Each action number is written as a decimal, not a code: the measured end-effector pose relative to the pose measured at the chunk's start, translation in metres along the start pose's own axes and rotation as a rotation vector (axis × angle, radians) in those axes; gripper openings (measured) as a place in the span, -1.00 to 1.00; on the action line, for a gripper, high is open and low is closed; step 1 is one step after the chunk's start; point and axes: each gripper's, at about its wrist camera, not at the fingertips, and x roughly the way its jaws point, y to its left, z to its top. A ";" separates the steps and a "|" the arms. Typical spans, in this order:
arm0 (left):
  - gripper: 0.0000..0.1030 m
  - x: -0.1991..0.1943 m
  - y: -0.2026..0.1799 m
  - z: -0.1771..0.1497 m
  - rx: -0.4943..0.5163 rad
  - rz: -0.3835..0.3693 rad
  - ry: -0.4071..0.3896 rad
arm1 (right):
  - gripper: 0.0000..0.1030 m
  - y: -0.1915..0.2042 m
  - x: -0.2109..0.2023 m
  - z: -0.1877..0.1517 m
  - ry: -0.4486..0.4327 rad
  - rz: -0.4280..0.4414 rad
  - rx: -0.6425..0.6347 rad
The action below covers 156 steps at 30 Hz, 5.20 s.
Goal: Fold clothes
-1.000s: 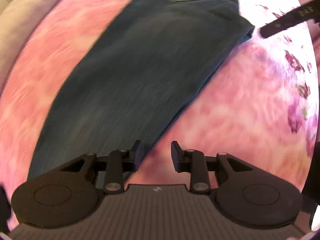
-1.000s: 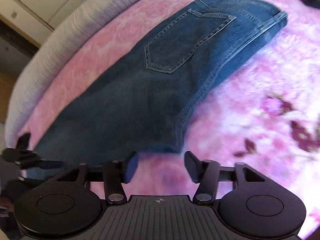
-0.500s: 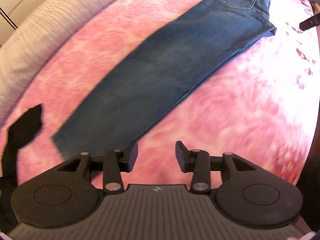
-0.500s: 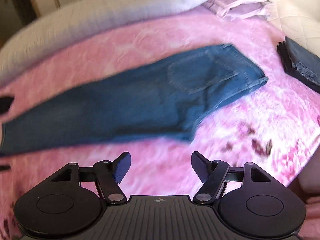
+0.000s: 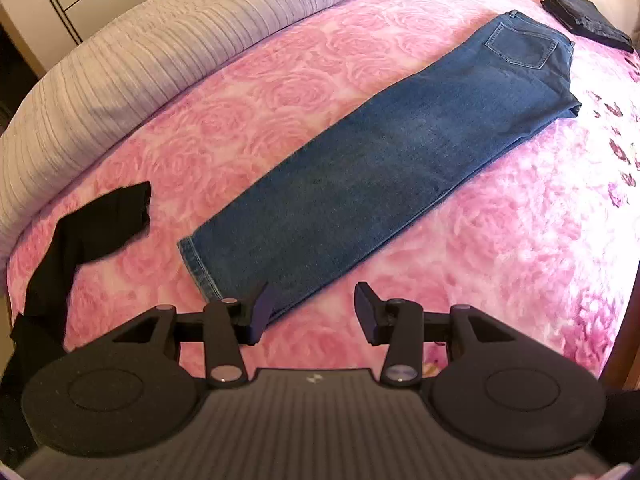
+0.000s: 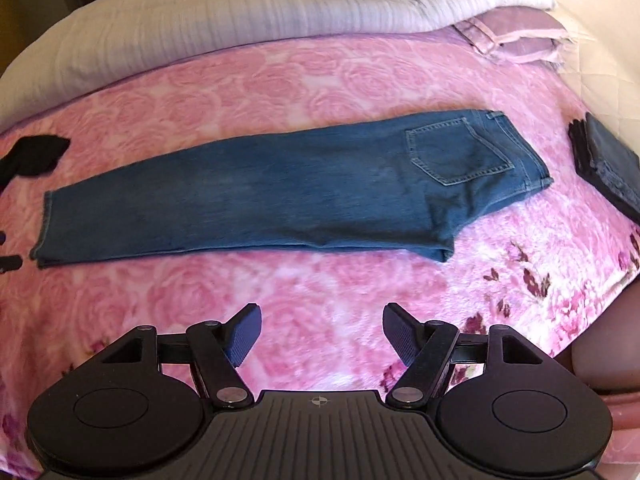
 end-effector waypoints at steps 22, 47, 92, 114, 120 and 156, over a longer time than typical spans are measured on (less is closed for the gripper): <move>0.26 -0.026 0.049 -0.056 -0.009 0.175 0.051 | 0.37 0.182 0.056 -0.025 -0.260 0.252 -0.835; 0.29 0.004 0.151 -0.095 -0.253 0.185 -0.045 | -0.48 0.396 0.203 -0.084 -0.614 0.111 -1.384; 0.30 0.176 -0.109 0.212 0.301 -0.105 0.065 | -0.69 -0.194 0.256 0.063 -0.139 0.470 0.649; 0.34 0.183 -0.031 0.168 0.716 -0.095 -0.023 | 0.26 0.023 0.157 0.024 -0.238 0.323 -0.372; 0.58 0.179 -0.034 0.133 1.021 -0.120 -0.147 | 0.26 0.126 0.192 -0.009 -0.255 0.124 -0.797; -0.79 0.183 -0.060 0.166 1.398 -0.161 -0.356 | -0.75 0.075 0.175 0.016 -0.274 0.023 -0.692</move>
